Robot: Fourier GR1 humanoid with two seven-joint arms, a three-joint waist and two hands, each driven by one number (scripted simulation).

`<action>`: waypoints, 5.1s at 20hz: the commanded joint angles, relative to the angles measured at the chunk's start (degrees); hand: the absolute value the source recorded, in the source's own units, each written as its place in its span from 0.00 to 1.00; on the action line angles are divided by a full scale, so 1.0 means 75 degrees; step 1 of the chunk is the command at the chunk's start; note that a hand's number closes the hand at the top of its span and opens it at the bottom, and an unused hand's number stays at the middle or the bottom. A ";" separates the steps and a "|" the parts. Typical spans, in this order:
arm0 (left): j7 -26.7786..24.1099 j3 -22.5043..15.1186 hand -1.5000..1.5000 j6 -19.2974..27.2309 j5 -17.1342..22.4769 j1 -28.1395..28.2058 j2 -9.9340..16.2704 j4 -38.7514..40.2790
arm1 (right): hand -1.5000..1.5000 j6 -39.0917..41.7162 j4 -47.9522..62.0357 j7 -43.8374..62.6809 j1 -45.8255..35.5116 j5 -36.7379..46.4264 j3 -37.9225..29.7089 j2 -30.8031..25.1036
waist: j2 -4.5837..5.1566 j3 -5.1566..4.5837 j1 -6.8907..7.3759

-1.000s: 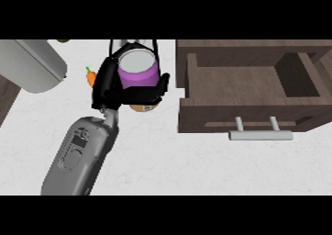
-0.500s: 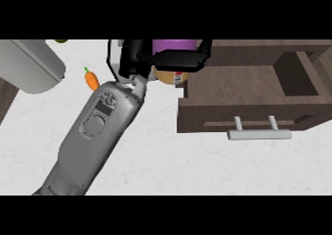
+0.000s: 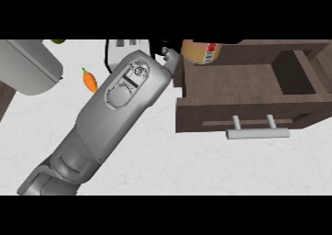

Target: Pick up the can, place it into the drawer and close the drawer

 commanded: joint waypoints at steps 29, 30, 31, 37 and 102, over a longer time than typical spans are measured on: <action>-0.1970 -0.2263 1.00 0.1097 0.2675 -0.1931 -0.0001 0.4063 | 0.00 -0.0333 0.0201 0.0459 -0.1129 0.0605 0.0542 0.0027 | 0.0144 0.0014 -0.0559; -0.1966 -0.2272 1.00 0.0992 0.2716 -0.2025 -0.0001 0.4236 | 0.00 -0.0225 0.0547 0.0180 -0.1005 0.0515 0.0424 0.0040 | 0.0175 0.0022 -0.0631; -0.2128 -0.2160 1.00 0.0757 0.2668 -0.2016 -0.0001 0.4435 | 0.00 -0.0212 0.0340 0.0393 -0.0943 0.0406 0.0292 -0.0076 | 0.0137 0.0013 -0.0467; -0.2503 -0.2718 1.00 0.1205 0.2818 -0.1711 -0.0001 0.4571 | 0.00 -0.0164 0.0379 0.0378 -0.1132 0.0478 0.0480 -0.0084 | 0.0232 0.0017 -0.0759; -0.1175 -0.2977 0.00 0.2187 0.3746 -0.0778 0.2042 0.1545 | 0.00 -0.4529 0.7299 -0.1520 -0.4451 0.9537 0.2613 -0.0651 | -0.0032 0.0003 0.0560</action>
